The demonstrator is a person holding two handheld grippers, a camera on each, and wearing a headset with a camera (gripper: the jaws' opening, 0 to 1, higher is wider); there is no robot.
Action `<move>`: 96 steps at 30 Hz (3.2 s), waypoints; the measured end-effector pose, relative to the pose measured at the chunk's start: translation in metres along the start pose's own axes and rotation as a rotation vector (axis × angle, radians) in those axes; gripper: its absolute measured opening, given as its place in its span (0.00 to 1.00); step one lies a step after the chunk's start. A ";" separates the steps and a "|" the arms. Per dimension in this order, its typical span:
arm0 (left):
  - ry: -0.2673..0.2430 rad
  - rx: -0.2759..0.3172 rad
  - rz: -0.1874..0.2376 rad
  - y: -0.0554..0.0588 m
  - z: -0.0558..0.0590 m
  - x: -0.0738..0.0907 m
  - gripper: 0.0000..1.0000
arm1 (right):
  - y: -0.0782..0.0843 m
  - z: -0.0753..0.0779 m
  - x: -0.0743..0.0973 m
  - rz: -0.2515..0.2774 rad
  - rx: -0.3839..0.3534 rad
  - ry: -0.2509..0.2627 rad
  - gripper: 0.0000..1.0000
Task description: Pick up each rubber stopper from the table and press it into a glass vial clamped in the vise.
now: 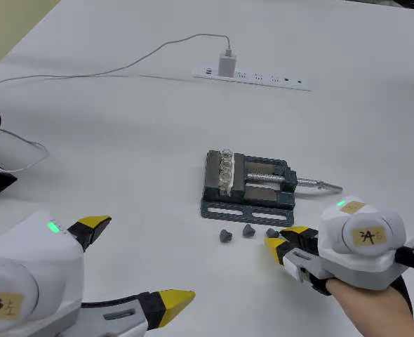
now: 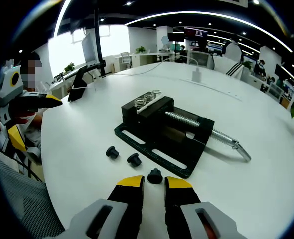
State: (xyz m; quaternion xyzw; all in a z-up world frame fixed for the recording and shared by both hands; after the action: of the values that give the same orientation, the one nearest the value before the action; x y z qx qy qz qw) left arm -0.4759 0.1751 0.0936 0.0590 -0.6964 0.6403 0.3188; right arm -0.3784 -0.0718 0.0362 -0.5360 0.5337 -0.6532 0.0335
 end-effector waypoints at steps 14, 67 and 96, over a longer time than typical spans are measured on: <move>0.004 0.003 -0.002 0.001 0.000 -0.002 0.88 | 0.000 0.001 0.000 0.004 0.000 0.003 0.08; 0.342 -0.697 0.088 -0.050 0.029 -0.050 0.54 | -0.053 -0.056 0.056 -0.136 0.282 -0.344 0.07; 0.611 -0.896 0.110 -0.061 0.059 -0.058 0.14 | -0.064 -0.072 0.049 -0.204 0.375 -0.435 0.07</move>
State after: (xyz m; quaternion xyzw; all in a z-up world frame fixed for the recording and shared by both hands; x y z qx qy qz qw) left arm -0.4221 0.0909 0.1169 -0.3080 -0.7788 0.2843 0.4668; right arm -0.4187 -0.0269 0.1264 -0.6987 0.3274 -0.6103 0.1796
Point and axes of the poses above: the centre of the closed fingertips' face, and the gripper's own axes: x roughly backward along the fingers, z roughly to its right, y roughly out of its underside, the point moved 9 cm from there along x, roughly backward along the fingers, and after that the axes turned 9 degrees about -y, right-handed, at the moved point
